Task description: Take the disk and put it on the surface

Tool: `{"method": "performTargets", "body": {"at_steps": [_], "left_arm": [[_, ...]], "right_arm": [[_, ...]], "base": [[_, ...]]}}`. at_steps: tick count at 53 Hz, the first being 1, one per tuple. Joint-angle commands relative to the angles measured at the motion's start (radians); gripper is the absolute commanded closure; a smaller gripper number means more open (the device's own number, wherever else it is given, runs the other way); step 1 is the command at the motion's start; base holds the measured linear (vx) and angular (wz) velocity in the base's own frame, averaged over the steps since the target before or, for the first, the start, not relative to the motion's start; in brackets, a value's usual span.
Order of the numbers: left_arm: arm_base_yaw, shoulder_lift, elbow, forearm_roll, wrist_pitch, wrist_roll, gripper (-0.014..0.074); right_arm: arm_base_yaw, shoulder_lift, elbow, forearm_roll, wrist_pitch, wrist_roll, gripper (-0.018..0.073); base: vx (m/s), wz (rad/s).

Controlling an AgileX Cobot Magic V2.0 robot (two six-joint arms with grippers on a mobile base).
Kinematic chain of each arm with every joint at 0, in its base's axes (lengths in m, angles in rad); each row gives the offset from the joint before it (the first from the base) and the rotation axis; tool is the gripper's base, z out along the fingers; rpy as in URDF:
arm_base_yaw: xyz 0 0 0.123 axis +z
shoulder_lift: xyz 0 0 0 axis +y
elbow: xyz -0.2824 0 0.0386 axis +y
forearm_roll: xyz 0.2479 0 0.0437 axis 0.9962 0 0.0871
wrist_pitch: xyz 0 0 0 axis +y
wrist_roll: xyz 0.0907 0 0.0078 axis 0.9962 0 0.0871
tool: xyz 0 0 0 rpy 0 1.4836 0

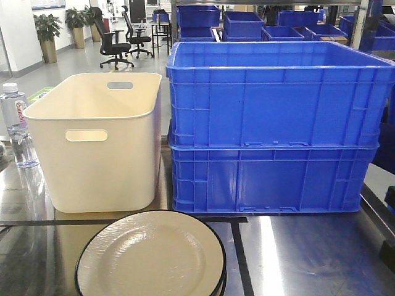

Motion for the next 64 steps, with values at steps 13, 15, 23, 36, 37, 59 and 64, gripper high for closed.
{"method": "performTargets", "body": {"at_steps": [13,15,23,36,37,59,64], "left_arm": [[-0.002,0.007,-0.029,-0.029,-0.075,0.003,0.0601],[-0.002,0.007,-0.029,-0.029,-0.075,0.003,0.0601],[-0.002,-0.035,-0.005,0.005,-0.078,0.003,0.0601],[-0.002,-0.274,0.202,0.277,-0.229,-0.030,0.0601],[-0.002,-0.297,0.226,0.277,-0.245,-0.030,0.0601],[-0.002,-0.412,0.493,0.371,-0.589,-0.269,0.0601],[-0.002,-0.412,0.493,0.381,-0.532,-0.371,0.0601]], "right_arm": [[-0.002,-0.006,-0.031,-0.004,-0.064,-0.008,0.0568],[-0.002,-0.006,-0.031,-0.004,-0.064,-0.008,0.0568],[-0.002,-0.006,-0.031,-0.004,-0.064,-0.008,0.0568],[-0.002,-0.006,-0.031,-0.004,-0.064,-0.008,0.0568],[-0.002,-0.006,-0.031,-0.004,-0.064,-0.008,0.0568],[-0.002,-0.006,-0.031,-0.005,-0.061,-0.008,0.0568],[-0.002,-0.006,-0.031,-0.005,-0.061,-0.007,0.0568]], "base": [[0.00,0.00],[0.00,0.00],[0.00,0.00],[0.00,0.00],[0.00,0.00],[0.00,0.00],[0.00,0.00]]}}
